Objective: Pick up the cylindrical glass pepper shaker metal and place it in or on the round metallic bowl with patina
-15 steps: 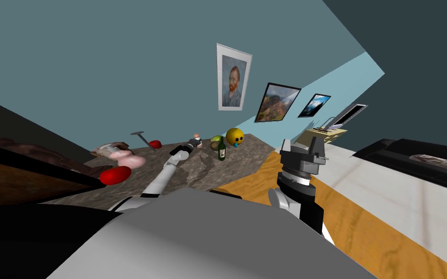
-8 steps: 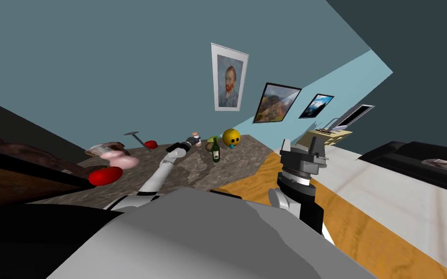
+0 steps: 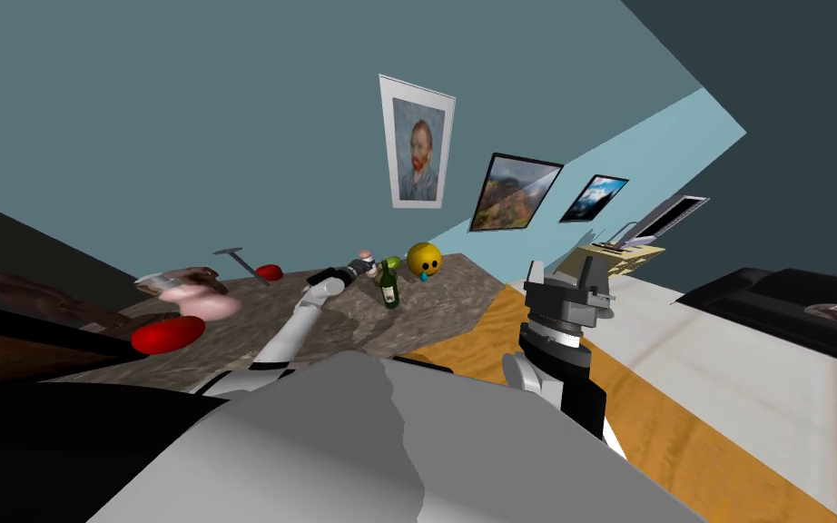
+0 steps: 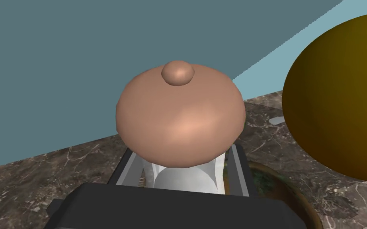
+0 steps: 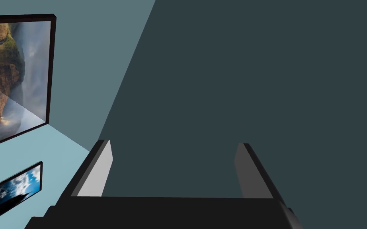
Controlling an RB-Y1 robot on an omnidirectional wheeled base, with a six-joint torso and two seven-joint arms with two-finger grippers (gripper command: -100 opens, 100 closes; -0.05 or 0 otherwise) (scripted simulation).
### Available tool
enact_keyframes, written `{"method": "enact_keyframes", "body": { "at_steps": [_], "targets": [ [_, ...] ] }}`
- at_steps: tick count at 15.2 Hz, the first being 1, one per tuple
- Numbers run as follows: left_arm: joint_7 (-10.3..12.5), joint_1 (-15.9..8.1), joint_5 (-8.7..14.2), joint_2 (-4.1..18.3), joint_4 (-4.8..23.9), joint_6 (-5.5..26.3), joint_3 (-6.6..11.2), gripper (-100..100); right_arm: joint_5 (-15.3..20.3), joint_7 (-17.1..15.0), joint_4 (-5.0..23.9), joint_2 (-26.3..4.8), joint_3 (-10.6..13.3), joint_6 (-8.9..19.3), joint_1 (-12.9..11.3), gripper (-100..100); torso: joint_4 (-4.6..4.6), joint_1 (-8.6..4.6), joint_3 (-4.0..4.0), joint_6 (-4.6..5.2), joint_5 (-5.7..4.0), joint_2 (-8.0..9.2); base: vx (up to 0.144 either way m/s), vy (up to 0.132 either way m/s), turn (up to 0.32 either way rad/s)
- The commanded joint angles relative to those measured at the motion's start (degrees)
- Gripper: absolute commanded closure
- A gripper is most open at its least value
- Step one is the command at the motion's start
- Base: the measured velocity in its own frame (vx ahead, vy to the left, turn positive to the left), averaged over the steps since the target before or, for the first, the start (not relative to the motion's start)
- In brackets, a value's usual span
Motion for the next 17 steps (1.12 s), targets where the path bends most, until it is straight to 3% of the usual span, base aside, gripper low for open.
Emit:
{"method": "enact_keyframes", "body": {
  "at_steps": [1, 4, 5, 6, 10, 11, 12, 17],
  "targets": [
    [-0.61, 0.46, 0.79, 0.21, -0.16, 1.67, 0.28, 100, 0.0, 0.0, 0.0, 0.0, 0.0, 0.0, 0.0, 0, 0.0, 0.0, 0.0, 0.0, 0.0, 0.0, 0.064, -0.154, 0.018],
    [-1.27, 1.02, 1.83, 0.61, -0.58, 4.11, 0.81, 100, 0.0, 0.0, 0.0, 0.0, 0.0, 0.0, 0.0, 0, 0.02, -0.02, 0.05, 0.0, -0.02, 0.08, 0.064, -0.156, 0.029],
    [-0.92, 0.88, 1.38, 0.4, -0.51, 3.16, 0.66, 100, 0.0, 0.0, 0.0, 0.0, 0.0, 0.0, 0.0, 0, 0.03, 0.0, 0.06, 0.01, -0.02, 0.1, 0.034, -0.09, 0.017],
    [-1.02, 0.92, 1.5, 0.39, -0.49, 3.42, 0.64, -100, 0.0, 0.0, 0.0, 0.0, 0.0, 0.0, -0.01, 0, 0.05, 0.14, 0.1, 0.0, -0.02, 0.16, 0.012, -0.035, 0.003],
    [-1.02, 0.91, 1.5, 0.37, -0.49, 3.46, 0.62, -100, 0.0, 0.0, 0.0, -0.02, -0.01, 0.0, -0.01, 0, 0.1, 0.59, 0.22, -0.02, 0.08, 0.36, 0.003, -0.008, 0.0],
    [0.75, 1.07, 2.45, 2.51, -2.09, 5.31, 1.7, -100, 0.0, 0.0, 0.0, -0.01, -0.01, 0.0, -0.01, 0, 0.12, 0.63, 0.24, -0.06, 0.08, 0.38, 0.026, -0.033, 0.044],
    [0.75, 1.07, 2.45, 2.51, -2.09, 5.31, 1.7, -100, 0.0, 0.0, 0.0, -0.01, -0.01, 0.0, 0.0, 0, 0.14, 0.62, 0.24, -0.13, 0.05, 0.36, 0.043, -0.051, 0.09],
    [4.29, 1.38, 4.35, 6.81, -5.27, 9.0, 3.93, -100, 0.0, 0.0, 0.0, -0.01, -0.01, 0.0, 0.0, 0, 0.13, 0.51, 0.19, -0.12, 0.02, 0.26, 0.049, -0.059, 0.072]
  ]
}}
